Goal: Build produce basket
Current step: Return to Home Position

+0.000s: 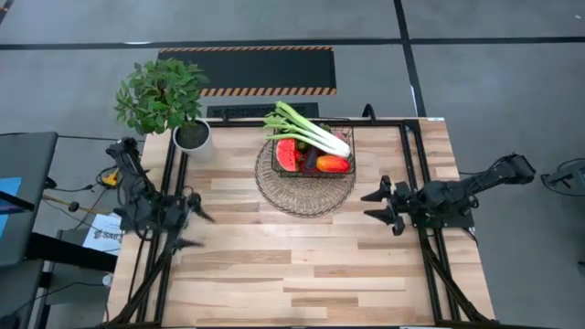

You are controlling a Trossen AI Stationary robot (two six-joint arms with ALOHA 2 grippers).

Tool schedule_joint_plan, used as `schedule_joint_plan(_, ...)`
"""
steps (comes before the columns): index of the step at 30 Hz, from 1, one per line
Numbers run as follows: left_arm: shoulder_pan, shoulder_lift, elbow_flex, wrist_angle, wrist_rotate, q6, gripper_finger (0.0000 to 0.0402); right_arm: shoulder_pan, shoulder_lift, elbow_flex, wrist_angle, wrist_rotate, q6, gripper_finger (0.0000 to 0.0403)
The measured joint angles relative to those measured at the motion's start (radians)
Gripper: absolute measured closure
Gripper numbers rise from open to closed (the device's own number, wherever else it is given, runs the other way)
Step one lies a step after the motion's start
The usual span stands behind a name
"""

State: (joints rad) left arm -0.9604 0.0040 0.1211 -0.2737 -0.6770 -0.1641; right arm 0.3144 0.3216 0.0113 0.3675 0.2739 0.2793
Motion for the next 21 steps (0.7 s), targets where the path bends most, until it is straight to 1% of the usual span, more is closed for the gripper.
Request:
schedule_joint_plan(2, 0.001, 0.002, -0.029, 0.049, 0.116, 0.029, 0.006, -0.014, -0.024, 0.0, 0.0, -0.011, -0.041, 0.0168)
schedule_joint_plan(4, 0.005, 0.006, -0.033, 0.081, 0.221, 0.056, 0.006, -0.028, -0.036, 0.0, -0.017, -0.019, -0.076, 0.0168)
schedule_joint_plan(6, 0.008, -0.002, -0.034, 0.106, 0.325, 0.111, 0.006, -0.048, -0.061, 0.0, -0.02, -0.073, -0.126, 0.0168)
schedule_joint_plan(7, 0.011, -0.004, -0.035, 0.116, 0.352, 0.121, 0.006, -0.06, -0.076, 0.0, -0.016, -0.11, -0.145, 0.0168)
schedule_joint_plan(8, 0.019, -0.003, -0.035, 0.131, 0.349, 0.123, 0.006, -0.073, -0.093, 0.0, -0.01, -0.155, -0.155, 0.0168)
schedule_joint_plan(10, 0.04, -0.003, -0.034, 0.131, 0.298, 0.102, 0.006, -0.103, -0.134, 0.0, -0.024, -0.223, -0.169, 0.0168)
schedule_joint_plan(12, 0.07, -0.002, -0.034, 0.122, 0.258, 0.088, 0.006, -0.134, -0.186, 0.0, -0.046, -0.241, -0.17, 0.0168)
schedule_joint_plan(15, 0.128, -0.002, -0.034, 0.148, 0.253, 0.084, 0.006, -0.184, -0.277, 0.0, -0.128, -0.254, -0.132, 0.0168)
schedule_joint_plan(17, 0.173, -0.003, -0.034, 0.149, 0.273, 0.085, 0.006, -0.209, -0.322, -0.001, -0.182, -0.302, -0.122, 0.0168)
schedule_joint_plan(19, 0.22, -0.002, -0.035, 0.15, 0.309, 0.092, 0.006, -0.225, -0.318, -0.001, -0.193, -0.363, -0.119, 0.0168)
schedule_joint_plan(21, 0.272, -0.003, -0.046, 0.163, 0.363, 0.111, 0.006, -0.237, -0.321, -0.002, -0.194, -0.382, -0.127, 0.0168)
